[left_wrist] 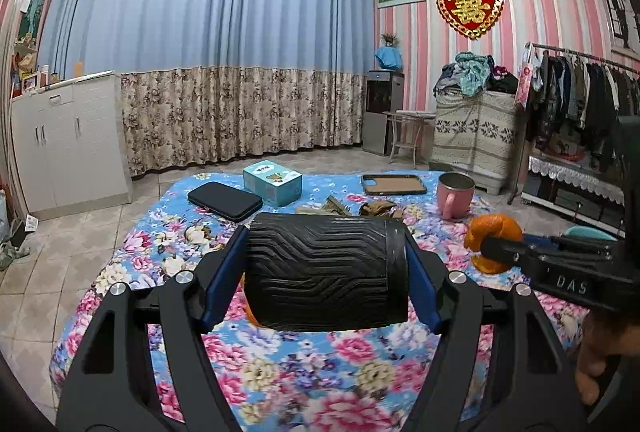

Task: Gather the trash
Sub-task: 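Carry both held items over the blue basket and open both tools to drop them, then return the left tool to the bed and grasp the flat orange peel disc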

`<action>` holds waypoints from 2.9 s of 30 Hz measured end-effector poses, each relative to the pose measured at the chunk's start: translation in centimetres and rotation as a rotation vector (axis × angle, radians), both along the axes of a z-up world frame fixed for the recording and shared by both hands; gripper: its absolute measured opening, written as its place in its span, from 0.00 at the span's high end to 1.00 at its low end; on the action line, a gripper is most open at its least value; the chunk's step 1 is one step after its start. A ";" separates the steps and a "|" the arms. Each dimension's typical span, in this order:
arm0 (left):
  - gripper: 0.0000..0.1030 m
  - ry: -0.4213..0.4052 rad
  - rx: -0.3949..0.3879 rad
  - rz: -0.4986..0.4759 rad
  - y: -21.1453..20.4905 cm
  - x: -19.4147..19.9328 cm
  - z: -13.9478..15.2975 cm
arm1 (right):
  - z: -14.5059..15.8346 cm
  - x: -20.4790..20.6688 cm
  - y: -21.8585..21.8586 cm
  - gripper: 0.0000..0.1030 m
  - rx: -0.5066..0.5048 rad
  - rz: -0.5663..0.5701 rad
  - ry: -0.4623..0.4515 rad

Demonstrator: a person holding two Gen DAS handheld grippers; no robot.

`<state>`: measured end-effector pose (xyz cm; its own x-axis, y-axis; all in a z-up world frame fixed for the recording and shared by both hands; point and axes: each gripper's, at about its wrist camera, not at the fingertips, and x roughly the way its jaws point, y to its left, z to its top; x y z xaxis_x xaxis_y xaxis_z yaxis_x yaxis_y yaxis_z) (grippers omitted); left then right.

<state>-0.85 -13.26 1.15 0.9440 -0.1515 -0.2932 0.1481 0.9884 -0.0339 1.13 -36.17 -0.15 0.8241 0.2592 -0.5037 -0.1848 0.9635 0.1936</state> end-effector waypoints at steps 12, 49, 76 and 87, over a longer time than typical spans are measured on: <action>0.32 -0.018 -0.021 0.057 -1.5 0.5 0.2 | 0.0 0.3 -2.5 0.73 -0.013 0.041 0.003; 0.32 -0.018 0.034 -0.347 -24.9 2.4 0.2 | 0.6 -5.1 -25.4 0.73 -0.048 -0.403 -0.077; 0.11 0.130 -0.046 -0.486 -29.0 4.9 0.5 | 1.1 -9.8 -33.1 0.30 -0.033 -0.670 -0.049; 0.07 0.165 0.153 -0.045 -3.5 4.3 -2.4 | -1.1 -3.1 -16.0 0.30 0.077 -0.344 -0.036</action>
<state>3.46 -16.80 -1.24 0.8745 -0.1347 -0.4659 0.1975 0.9763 0.0885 -1.95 -52.19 -1.20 0.8866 -0.0008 -0.4625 0.1404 0.9533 0.2675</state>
